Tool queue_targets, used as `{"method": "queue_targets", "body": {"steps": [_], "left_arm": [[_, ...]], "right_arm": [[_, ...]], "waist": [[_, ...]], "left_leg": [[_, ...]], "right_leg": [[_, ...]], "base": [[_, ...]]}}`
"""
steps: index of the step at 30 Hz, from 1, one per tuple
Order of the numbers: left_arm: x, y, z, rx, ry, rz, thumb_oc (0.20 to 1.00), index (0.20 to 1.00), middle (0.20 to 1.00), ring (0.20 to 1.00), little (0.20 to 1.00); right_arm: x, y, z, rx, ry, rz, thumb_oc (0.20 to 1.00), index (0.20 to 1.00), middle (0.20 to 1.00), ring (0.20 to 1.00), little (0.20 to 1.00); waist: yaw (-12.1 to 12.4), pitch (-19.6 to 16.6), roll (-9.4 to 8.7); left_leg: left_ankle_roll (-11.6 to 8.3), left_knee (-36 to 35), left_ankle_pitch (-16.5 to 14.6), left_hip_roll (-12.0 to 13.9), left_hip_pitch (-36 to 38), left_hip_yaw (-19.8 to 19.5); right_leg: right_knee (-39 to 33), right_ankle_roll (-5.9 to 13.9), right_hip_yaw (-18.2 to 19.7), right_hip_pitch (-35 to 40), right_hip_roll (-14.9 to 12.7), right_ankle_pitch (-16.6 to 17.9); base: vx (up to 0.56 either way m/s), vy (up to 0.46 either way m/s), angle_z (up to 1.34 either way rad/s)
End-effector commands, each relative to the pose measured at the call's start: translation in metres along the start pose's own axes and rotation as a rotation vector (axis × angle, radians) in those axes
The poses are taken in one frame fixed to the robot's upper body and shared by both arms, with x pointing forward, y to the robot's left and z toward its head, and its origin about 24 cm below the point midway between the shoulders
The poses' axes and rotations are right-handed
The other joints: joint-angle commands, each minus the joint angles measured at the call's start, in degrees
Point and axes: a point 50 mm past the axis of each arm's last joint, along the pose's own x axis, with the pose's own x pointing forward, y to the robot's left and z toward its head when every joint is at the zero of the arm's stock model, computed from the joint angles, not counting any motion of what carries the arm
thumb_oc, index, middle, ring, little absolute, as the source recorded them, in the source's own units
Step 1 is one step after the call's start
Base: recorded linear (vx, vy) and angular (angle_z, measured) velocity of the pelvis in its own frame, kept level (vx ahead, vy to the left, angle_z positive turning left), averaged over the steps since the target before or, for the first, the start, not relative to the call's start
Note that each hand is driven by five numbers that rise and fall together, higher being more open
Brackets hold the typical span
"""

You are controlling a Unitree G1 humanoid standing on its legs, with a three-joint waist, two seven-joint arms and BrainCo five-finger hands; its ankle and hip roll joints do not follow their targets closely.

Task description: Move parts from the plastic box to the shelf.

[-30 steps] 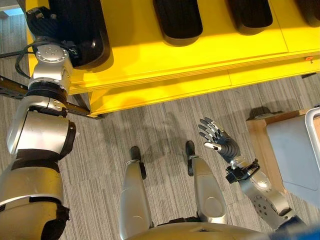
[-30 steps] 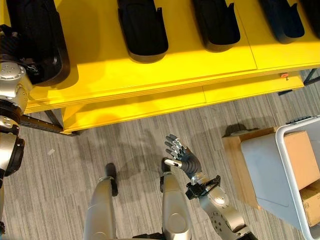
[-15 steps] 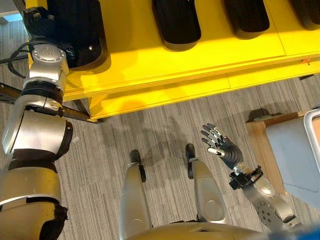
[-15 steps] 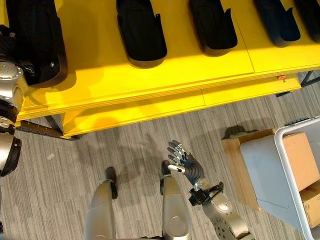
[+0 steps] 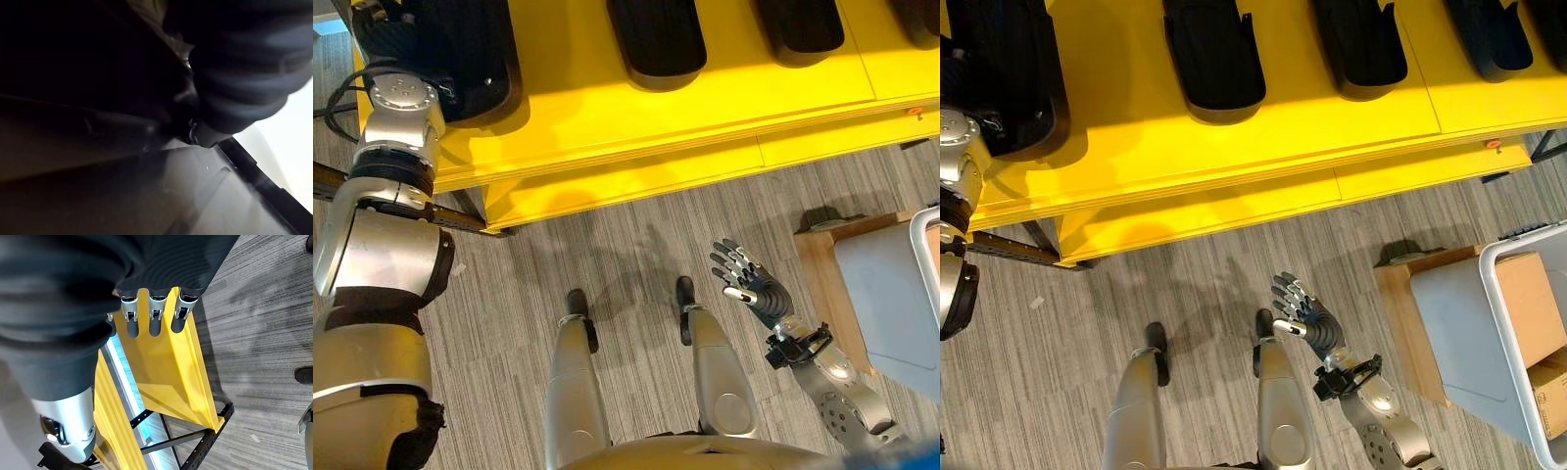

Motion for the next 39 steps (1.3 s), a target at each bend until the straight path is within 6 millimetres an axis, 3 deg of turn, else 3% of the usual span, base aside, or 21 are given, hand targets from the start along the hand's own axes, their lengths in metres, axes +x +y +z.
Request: {"method": "queue_targets", "body": {"steps": [1,4,5,6,7,29,30,34,39], "left_arm": [[0.012,0.031,0.035,-0.113,-0.107,0.103,0.2,0.2,0.2,0.2,0.2],[0.012,0.029,0.036,-0.135,-0.101,0.097,0.2,0.2,0.2,0.2,0.2],[0.011,0.028,0.036,-0.144,-0.099,0.095,0.671,0.671,0.671,0.671,0.671],[0.011,0.027,0.035,-0.147,-0.097,0.093,0.884,0.884,0.884,0.884,0.884],[0.011,0.028,0.036,-0.153,-0.095,0.097,1.0,1.0,1.0,1.0,1.0],[0.013,0.035,0.035,-0.234,-0.096,0.092,1.0,1.0,1.0,1.0,1.0],[0.013,0.034,0.037,-0.221,-0.105,0.084,1.0,1.0,1.0,1.0,1.0],[0.012,0.032,0.037,-0.168,-0.13,0.05,1.0,1.0,1.0,1.0,1.0],[0.002,0.01,0.045,0.139,-0.301,-0.077,1.0,1.0,1.0,1.0,1.0]], "right_arm": [[-0.013,-0.007,0.003,-0.005,0.006,-0.013,1.0,1.0,1.0,1.0,1.0],[-0.014,-0.008,0.002,-0.004,0.014,-0.016,1.0,1.0,1.0,1.0,1.0],[-0.015,-0.009,0.002,-0.006,0.015,-0.016,1.0,1.0,1.0,1.0,1.0],[-0.015,-0.009,0.002,-0.009,0.016,-0.016,1.0,1.0,1.0,1.0,1.0],[-0.015,-0.01,0.003,-0.012,0.016,-0.017,1.0,1.0,1.0,1.0,1.0],[-0.016,-0.016,0.008,-0.05,0.017,-0.023,1.0,1.0,1.0,1.0,1.0],[-0.016,-0.016,0.009,-0.052,0.014,-0.021,1.0,1.0,1.0,1.0,1.0],[-0.015,-0.016,0.009,-0.06,0.018,-0.016,1.0,1.0,1.0,1.0,1.0],[-0.013,-0.016,0.014,-0.085,0.0,0.008,1.0,1.0,1.0,1.0,1.0]], "waist": [[0.1,-4.6,1.23],[0.1,-5.0,1.27],[0.0,-5.1,1.28],[0.0,-5.2,1.28],[0.0,-5.3,1.26],[0.2,-6.7,1.41],[0.2,-6.5,1.25],[0.3,-6.7,1.32],[1.0,-5.9,1.42]], "left_leg": [[0.01,0.1,-1.3,3.2,0.8,0.6],[-0.03,0.2,-1.3,3.3,0.6,0.6],[-0.08,0.3,-1.3,3.3,0.5,0.7],[-0.1,0.3,-1.3,3.4,0.5,0.6],[-0.13,0.3,-1.3,3.4,0.5,0.6],[-0.84,-1.6,-0.5,3.6,3.9,0.9],[-0.57,-2.2,1.2,3.4,3.8,1.0],[-0.86,-3.8,1.8,3.3,6.1,1.1],[-1.27,-6.0,3.0,3.2,9.9,0.7]], "right_leg": [[-1.1,1.42,0.7,0.2,-2.5,1.4],[-0.9,1.44,0.8,0.0,-2.5,1.5],[-0.9,1.44,0.8,-0.1,-2.4,1.4],[-0.7,1.41,0.8,-0.2,-2.4,1.4],[-0.7,1.41,0.9,-0.2,-2.4,1.4],[-1.9,1.82,0.7,2.6,-2.9,2.4],[-2.6,1.62,0.6,2.7,-3.1,3.8],[-3.9,1.75,0.3,5.3,-3.2,3.9],[-5.6,1.78,-1.0,9.7,-3.5,4.2]], "base": [[0.0,0.0,0.0],[0.0,0.0,0.0],[0.0,0.0,0.0],[0.0,0.0,0.0],[0.0,0.0,0.0],[-0.01,0.0,0.0],[-0.08,-0.011,0.01],[-0.02,-0.001,0.0],[0.0,-0.024,0.07]]}}
